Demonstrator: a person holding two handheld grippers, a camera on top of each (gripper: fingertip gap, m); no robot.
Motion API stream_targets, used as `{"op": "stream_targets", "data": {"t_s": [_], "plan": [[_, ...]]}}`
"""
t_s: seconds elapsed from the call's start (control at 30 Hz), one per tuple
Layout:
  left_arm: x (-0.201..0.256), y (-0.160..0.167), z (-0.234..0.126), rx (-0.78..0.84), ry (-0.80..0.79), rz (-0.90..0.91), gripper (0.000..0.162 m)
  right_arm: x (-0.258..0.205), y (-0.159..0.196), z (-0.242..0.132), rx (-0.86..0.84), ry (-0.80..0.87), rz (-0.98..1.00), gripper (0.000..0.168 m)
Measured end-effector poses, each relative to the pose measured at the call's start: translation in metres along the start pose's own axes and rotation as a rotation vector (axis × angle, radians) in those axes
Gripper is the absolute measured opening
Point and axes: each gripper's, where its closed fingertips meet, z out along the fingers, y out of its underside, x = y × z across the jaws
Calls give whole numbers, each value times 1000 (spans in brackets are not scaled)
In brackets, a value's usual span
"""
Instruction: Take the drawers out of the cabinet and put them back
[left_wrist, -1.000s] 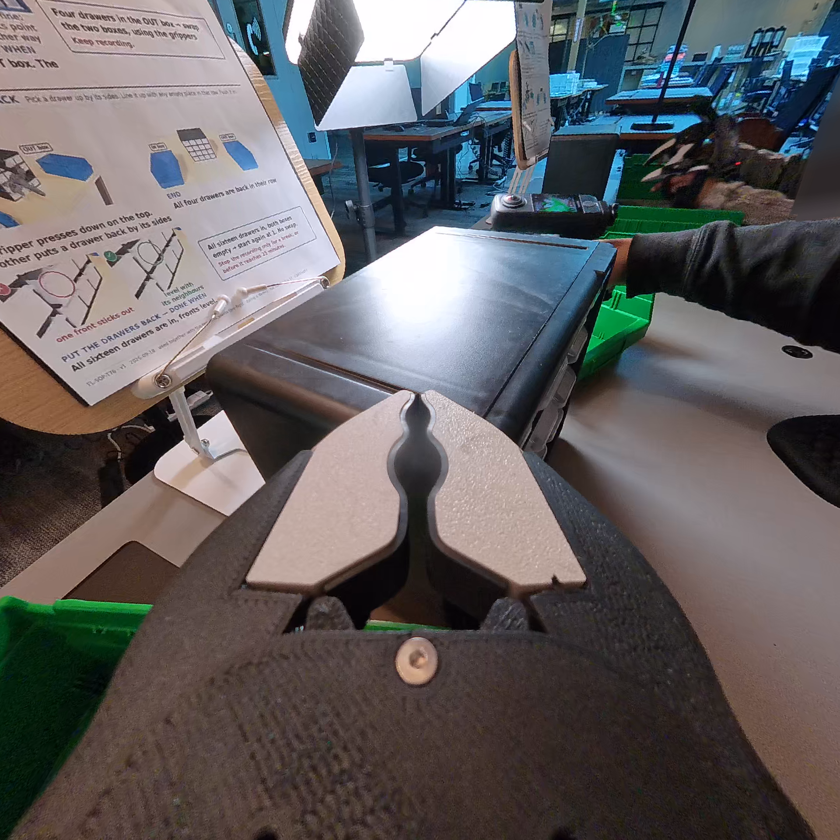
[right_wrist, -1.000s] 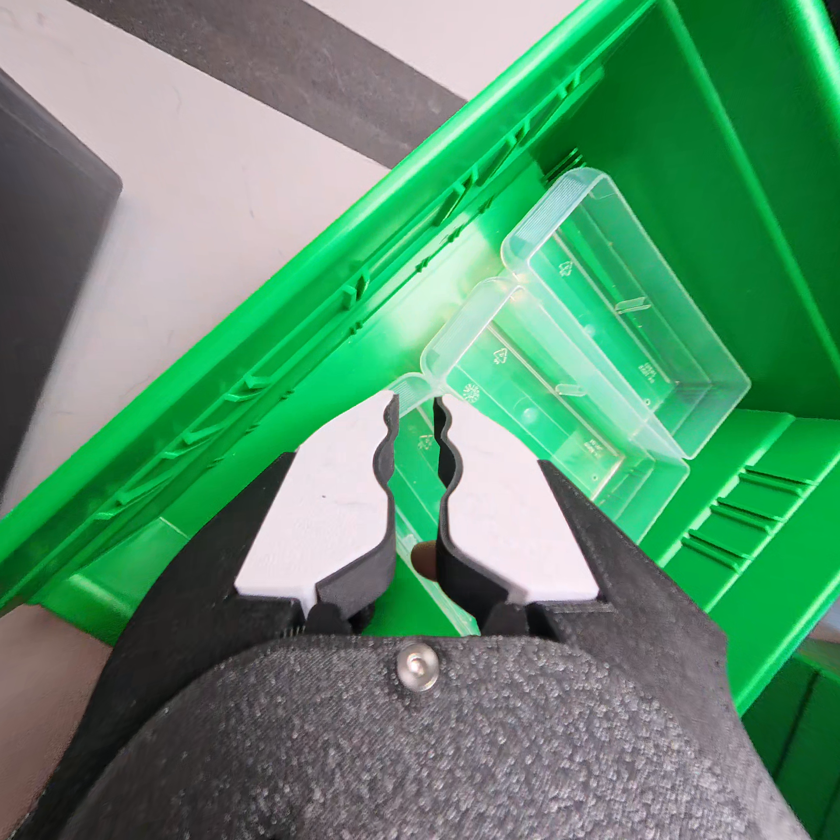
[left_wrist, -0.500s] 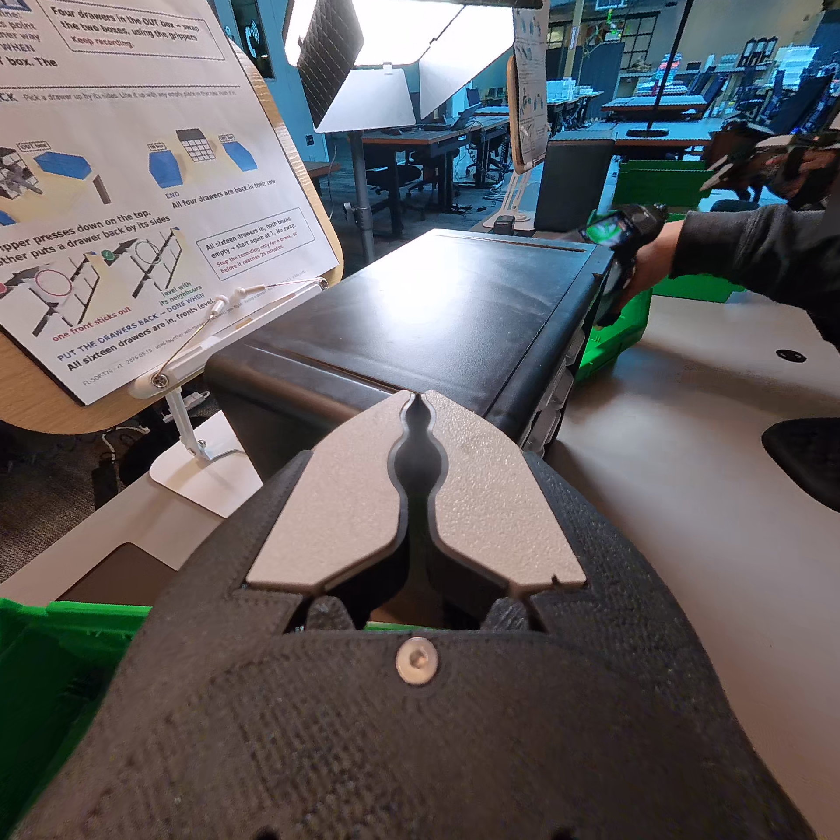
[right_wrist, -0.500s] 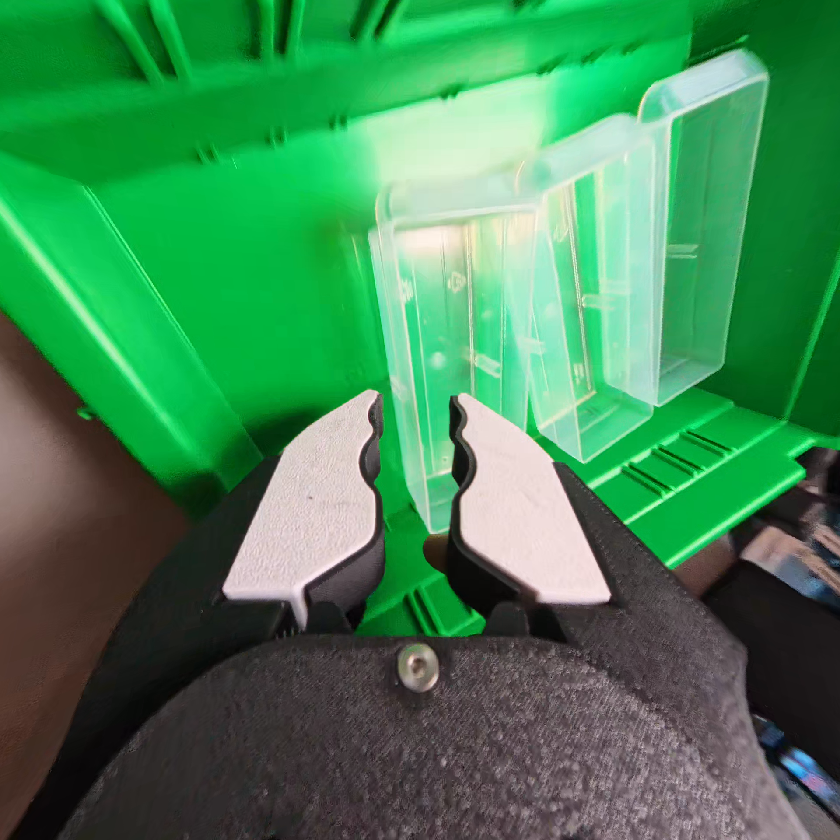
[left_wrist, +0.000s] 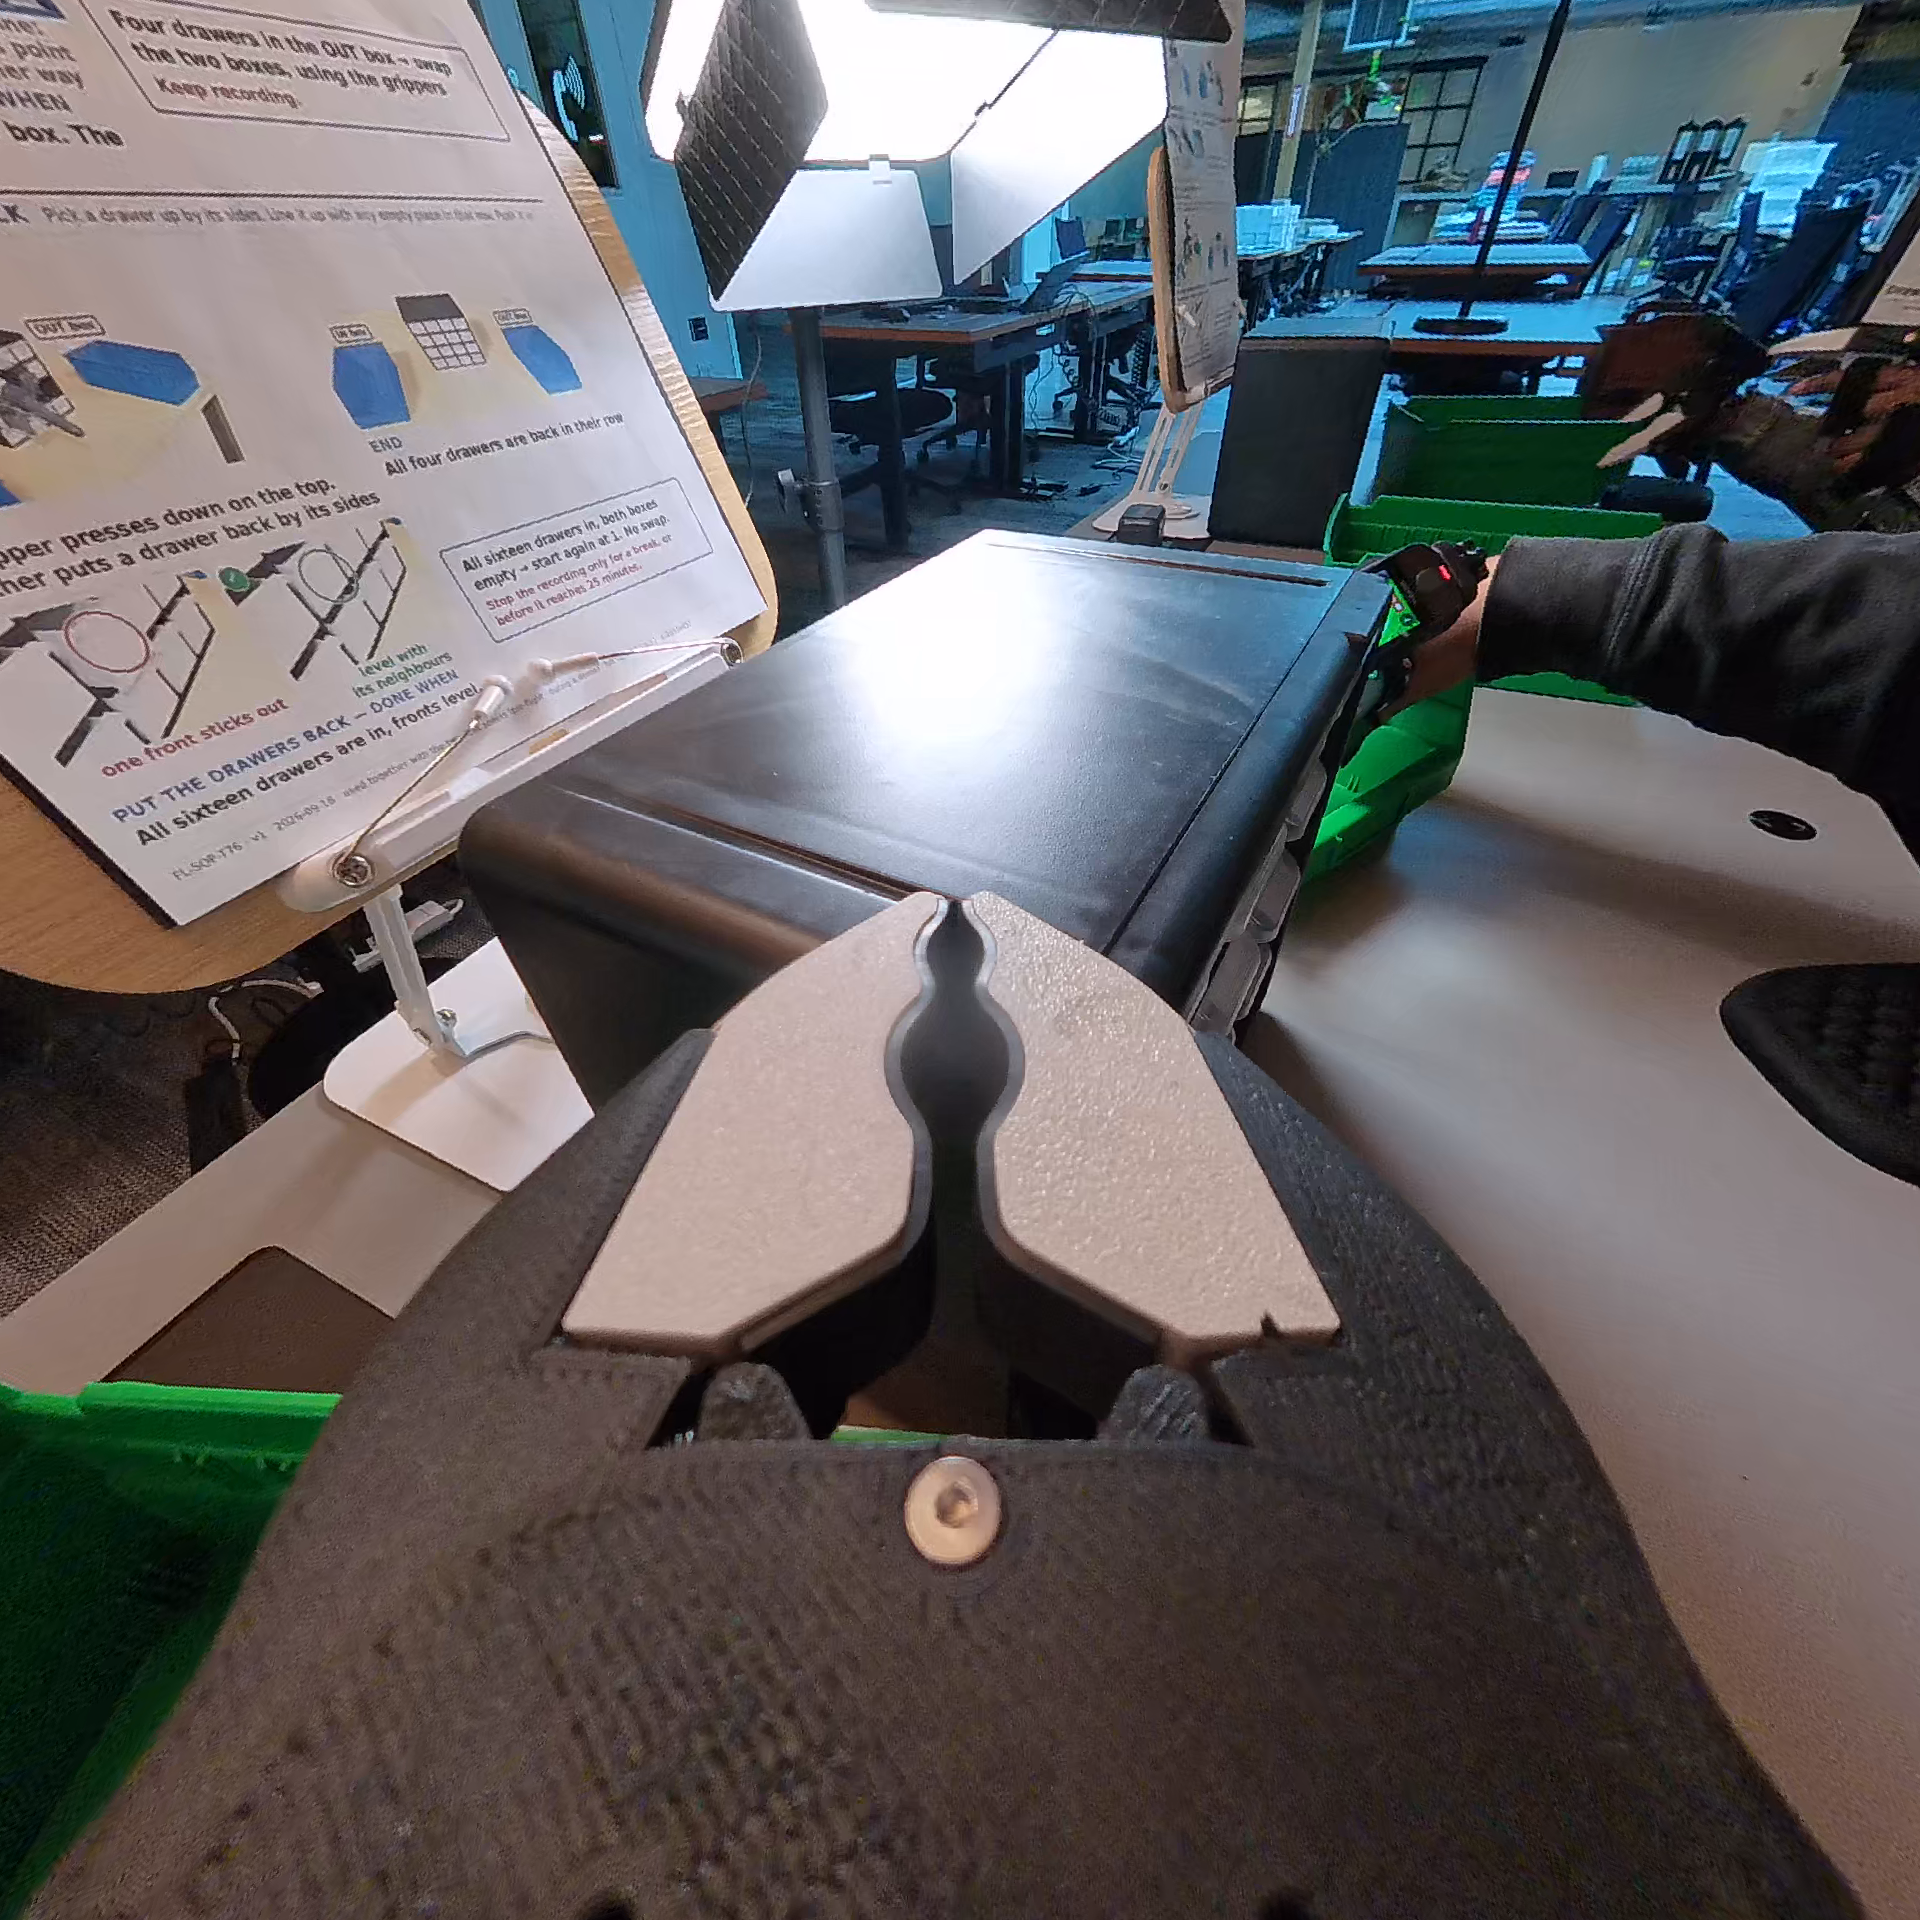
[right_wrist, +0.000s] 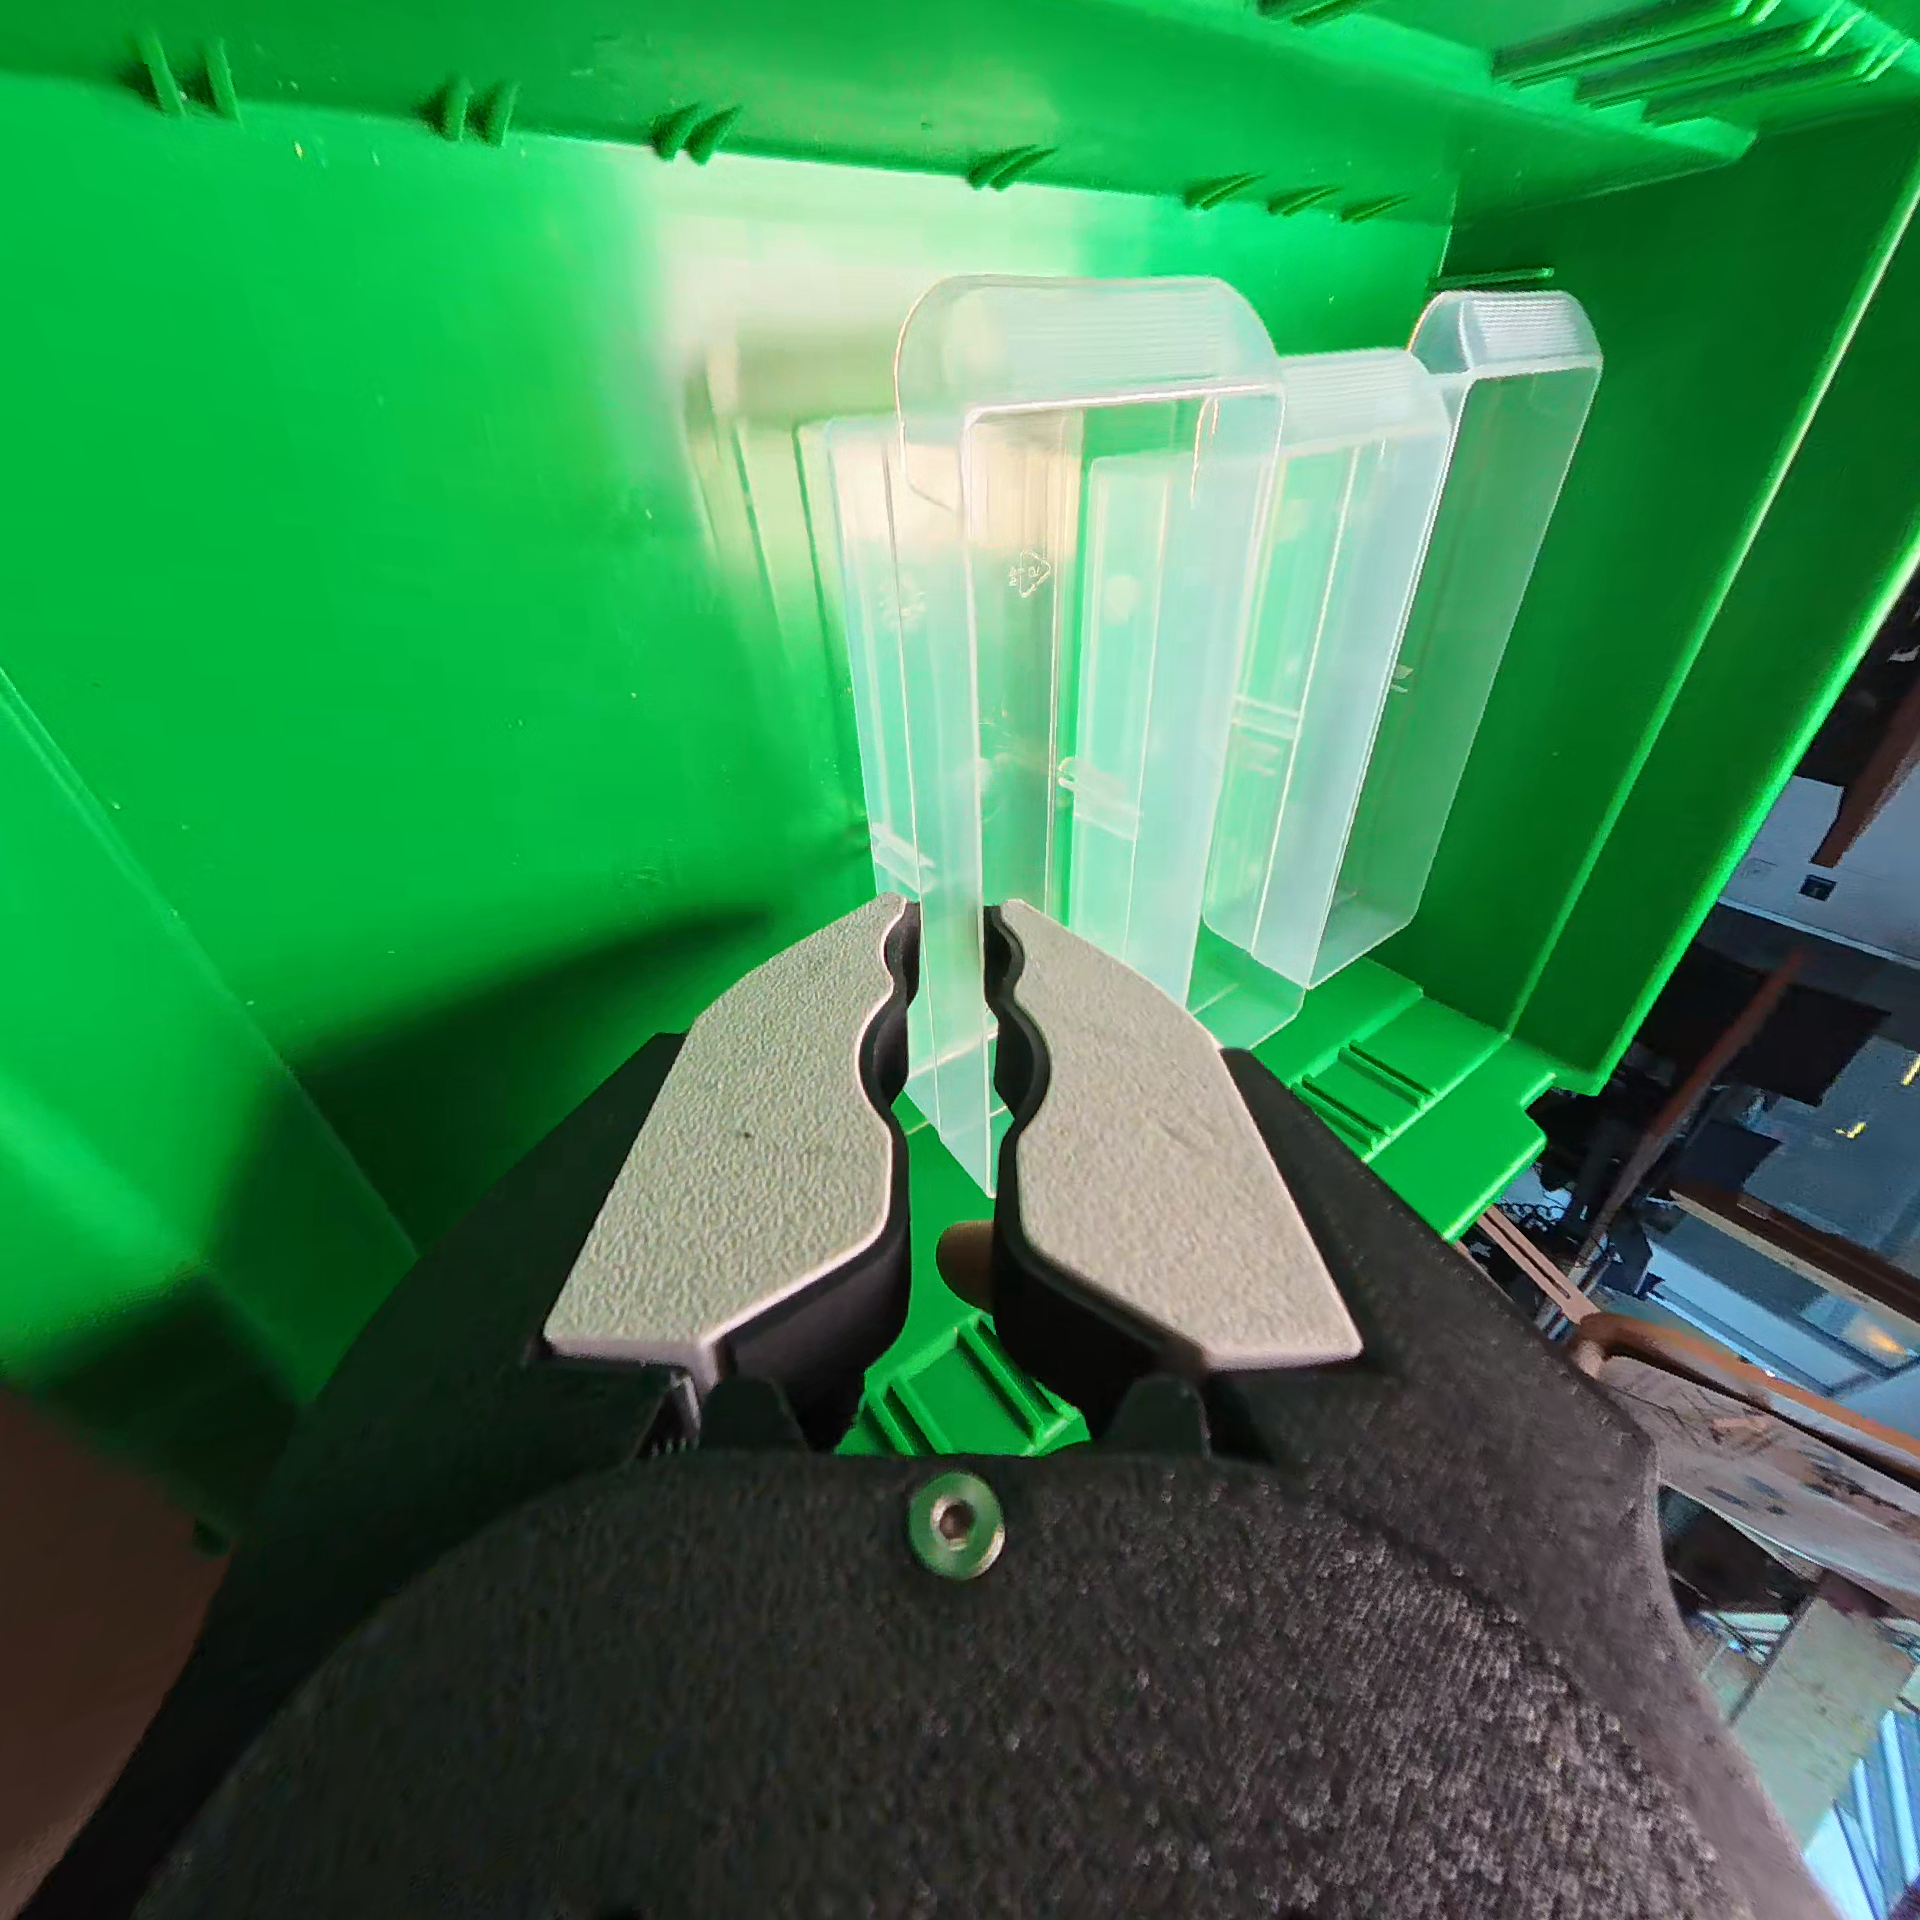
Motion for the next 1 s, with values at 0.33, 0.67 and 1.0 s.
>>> {"op": "stream_targets", "data": {"t_s": [0.33,0.67,1.0], "plan": [[0,0,0,-6,-9,14,0,-2,-45,-62,320,-22,234,26],[0,0,0,-6,-22,13,0,-39,-115,-198,744,229,107,24],[-1,0,0,1,-22,5,0,-59,-169,-196,738,699,-155,23]]}}
